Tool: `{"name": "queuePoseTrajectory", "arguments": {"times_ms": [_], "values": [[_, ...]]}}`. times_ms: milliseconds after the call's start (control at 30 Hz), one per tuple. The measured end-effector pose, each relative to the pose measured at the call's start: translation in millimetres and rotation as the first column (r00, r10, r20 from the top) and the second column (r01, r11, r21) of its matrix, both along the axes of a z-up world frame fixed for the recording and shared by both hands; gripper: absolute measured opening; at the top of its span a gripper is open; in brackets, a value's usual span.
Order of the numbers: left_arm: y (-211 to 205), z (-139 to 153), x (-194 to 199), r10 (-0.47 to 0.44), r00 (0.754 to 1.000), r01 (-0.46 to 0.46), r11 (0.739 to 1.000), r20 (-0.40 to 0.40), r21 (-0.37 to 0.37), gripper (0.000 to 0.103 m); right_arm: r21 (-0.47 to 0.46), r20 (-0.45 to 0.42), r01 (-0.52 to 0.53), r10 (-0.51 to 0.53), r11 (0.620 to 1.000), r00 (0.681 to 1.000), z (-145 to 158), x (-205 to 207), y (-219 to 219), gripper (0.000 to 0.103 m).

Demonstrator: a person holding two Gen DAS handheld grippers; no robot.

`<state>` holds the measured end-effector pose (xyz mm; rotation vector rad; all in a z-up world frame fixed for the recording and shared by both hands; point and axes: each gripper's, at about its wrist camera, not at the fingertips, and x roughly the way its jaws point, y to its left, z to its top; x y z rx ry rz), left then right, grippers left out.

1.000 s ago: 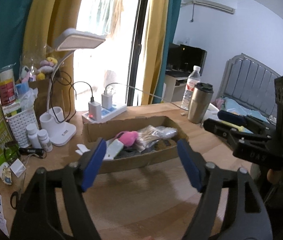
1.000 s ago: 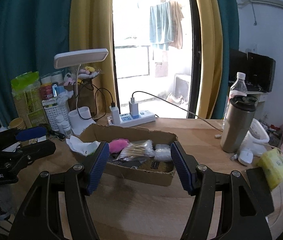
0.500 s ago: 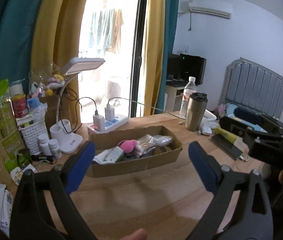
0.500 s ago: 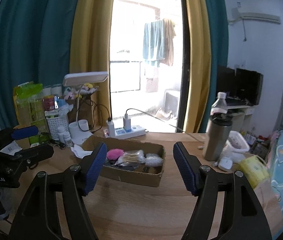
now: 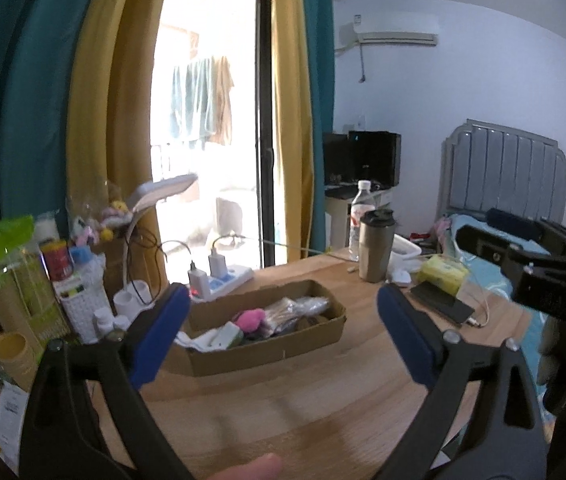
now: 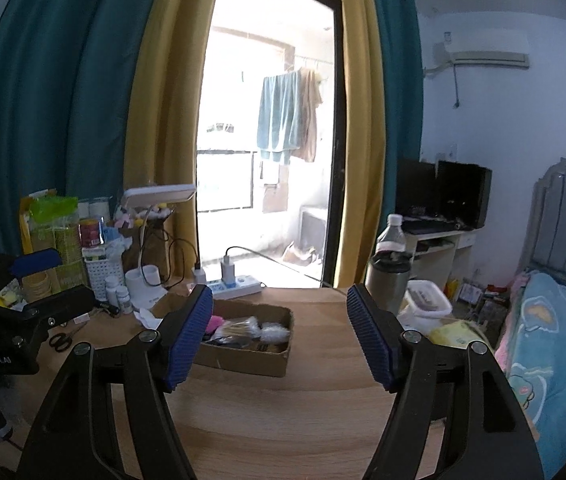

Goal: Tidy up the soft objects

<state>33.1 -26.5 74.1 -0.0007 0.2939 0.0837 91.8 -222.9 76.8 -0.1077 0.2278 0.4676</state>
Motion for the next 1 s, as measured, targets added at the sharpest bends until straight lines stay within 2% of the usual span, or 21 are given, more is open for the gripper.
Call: {"name": "queuePoseTrajectory", "arguments": {"times_ms": [400, 1000], "values": [[-13, 10, -7, -0.003, 1.000, 0.002, 1.000, 0.020, 0.019, 0.096, 0.035, 0.011, 0.014, -0.014, 0.999, 1.000, 8, -7, -16, 0.073], [-13, 14, -9, 0.000, 1.000, -0.001, 1.000, 0.029, 0.019, 0.096, 0.034, 0.008, 0.008, -0.008, 0.999, 1.000, 11, -7, -15, 0.073]]}}
